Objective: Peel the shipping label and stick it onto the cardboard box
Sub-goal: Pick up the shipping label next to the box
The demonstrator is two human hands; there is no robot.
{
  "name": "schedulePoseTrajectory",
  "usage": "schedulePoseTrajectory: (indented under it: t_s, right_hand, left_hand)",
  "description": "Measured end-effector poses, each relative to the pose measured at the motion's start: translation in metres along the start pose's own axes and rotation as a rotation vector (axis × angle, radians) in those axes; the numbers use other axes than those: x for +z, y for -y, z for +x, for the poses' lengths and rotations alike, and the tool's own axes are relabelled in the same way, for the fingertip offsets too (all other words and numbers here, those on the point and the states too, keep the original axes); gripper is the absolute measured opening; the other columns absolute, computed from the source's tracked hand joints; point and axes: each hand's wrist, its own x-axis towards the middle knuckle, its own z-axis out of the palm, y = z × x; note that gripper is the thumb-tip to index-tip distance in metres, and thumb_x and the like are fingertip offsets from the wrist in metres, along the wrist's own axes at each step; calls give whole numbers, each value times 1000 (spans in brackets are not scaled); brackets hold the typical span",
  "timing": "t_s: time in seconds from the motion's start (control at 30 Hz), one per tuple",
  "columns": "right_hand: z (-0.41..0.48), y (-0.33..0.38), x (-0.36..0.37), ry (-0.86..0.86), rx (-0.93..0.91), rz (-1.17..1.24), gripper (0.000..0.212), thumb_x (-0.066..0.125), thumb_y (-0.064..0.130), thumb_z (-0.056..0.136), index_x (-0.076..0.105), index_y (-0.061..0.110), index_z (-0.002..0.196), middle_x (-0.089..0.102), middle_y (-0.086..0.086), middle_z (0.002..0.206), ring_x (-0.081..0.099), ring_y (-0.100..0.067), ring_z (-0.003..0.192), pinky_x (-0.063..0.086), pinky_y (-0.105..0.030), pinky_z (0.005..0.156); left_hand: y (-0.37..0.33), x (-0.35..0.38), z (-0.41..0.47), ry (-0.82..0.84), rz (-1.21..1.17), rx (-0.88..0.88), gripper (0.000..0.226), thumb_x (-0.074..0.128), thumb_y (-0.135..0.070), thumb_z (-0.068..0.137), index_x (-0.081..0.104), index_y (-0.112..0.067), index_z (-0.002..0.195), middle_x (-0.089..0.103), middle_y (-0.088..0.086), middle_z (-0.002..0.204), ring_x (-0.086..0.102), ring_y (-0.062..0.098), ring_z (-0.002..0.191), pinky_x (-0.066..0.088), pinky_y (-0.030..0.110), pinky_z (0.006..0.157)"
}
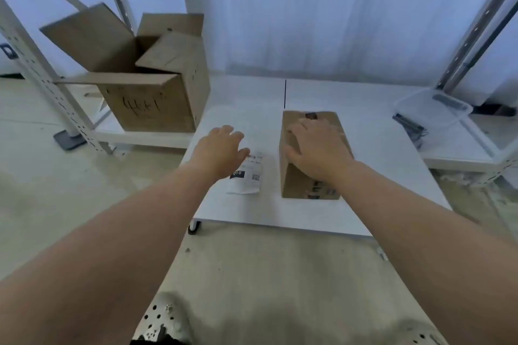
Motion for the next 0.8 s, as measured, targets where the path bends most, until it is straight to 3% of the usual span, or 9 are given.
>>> schedulePoseTrajectory:
  t_s: [0.1,0.23,0.37,0.53,0.7,0.8]
  right_hand:
    - [26,5,13,-15,-26,14,45,41,36,94,45,16,134,47,-9,141,39,-28,132,22,-45,116]
    - [48,19,15,23,-75,-63,44,41,35,95,46,14,134,45,-12,141,36,-30,134,16,-45,116]
    - [55,24,17,44,-113,-111,43,40,32,95,45,14,134,45,-11,141,34,-31,135,10,-47,118]
    - [51,16,24,-20,-69,-47,39,41,31,94,51,15,128,54,-7,133,42,-27,128,16,-41,116]
    - [44,12,26,-40,-44,45,38,43,28,93,52,16,128,53,-6,135,40,-25,131,14,-41,118]
    - [43,11,26,-40,-24,66,39,43,28,94,51,16,130,51,-6,137,39,-25,131,18,-41,116]
  left_hand:
    - [8,18,18,88,-142,-59,47,44,-35,97,41,-15,140,38,9,146,42,29,130,36,43,107]
    - [16,36,28,196,-185,-119,51,45,-36,97,37,-15,142,37,11,146,43,30,129,37,41,105]
    - [19,44,41,226,-218,-190,62,48,-39,95,25,-13,147,29,13,151,37,33,135,33,42,107]
    - [17,57,55,327,-199,-145,70,47,-34,97,8,-19,152,17,7,158,23,33,142,24,44,113]
    - [17,59,53,321,-93,-149,76,63,-36,87,22,-18,148,32,9,146,30,33,133,33,46,104]
    - [21,55,49,354,-176,-194,65,71,-33,80,41,-16,135,44,9,131,37,30,125,40,41,95]
